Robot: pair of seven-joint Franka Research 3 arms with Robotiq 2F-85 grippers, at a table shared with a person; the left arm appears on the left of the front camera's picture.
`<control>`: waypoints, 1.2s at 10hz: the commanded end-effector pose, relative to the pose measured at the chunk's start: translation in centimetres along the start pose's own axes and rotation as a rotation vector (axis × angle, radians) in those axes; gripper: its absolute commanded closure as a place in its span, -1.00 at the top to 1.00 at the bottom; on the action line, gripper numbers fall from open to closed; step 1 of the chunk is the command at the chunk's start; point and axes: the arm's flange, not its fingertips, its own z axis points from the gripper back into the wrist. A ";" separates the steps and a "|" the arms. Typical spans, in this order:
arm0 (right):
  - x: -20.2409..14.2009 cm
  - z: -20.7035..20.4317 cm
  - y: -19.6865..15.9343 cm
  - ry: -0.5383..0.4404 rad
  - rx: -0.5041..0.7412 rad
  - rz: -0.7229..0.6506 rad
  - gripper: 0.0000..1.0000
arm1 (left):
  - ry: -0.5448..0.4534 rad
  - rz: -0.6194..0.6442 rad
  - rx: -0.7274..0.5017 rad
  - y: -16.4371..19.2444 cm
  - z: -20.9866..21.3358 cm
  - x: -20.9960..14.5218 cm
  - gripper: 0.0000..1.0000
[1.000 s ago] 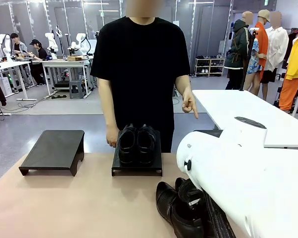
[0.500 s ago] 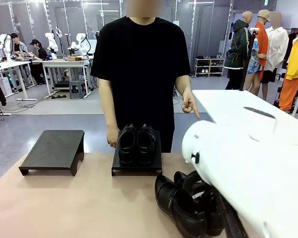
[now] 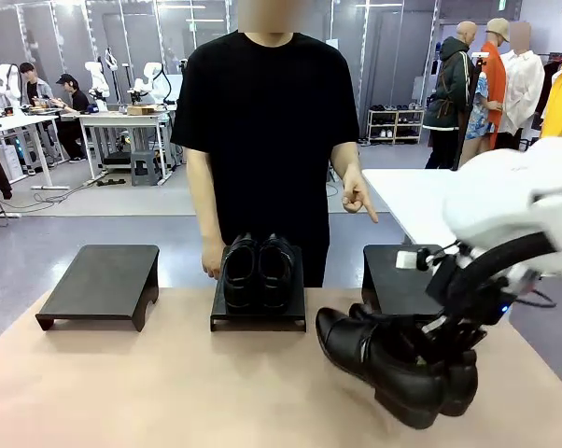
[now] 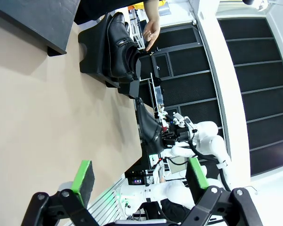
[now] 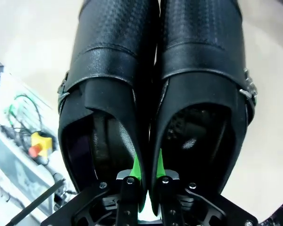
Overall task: Place the shoes on the stand as instructed by the person.
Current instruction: Pick up another pair of Shoes and place it on the Shoes Stand indicated by the person.
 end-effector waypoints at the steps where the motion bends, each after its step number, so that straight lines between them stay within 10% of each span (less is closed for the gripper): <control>1: 0.4 4.3 1.0 -0.071 0.057 -0.026 -1.00 | -0.009 0.006 -0.021 -0.2 0.0 0.2 1.00; 8: -0.9 7.8 -1.0 -0.247 0.059 -0.112 -1.00 | -0.009 0.006 -0.021 -0.2 0.0 0.2 1.00; 12: -0.3 7.6 -2.5 -0.151 -0.005 -0.059 -1.00 | -0.009 0.006 -0.021 -0.2 0.0 0.2 1.00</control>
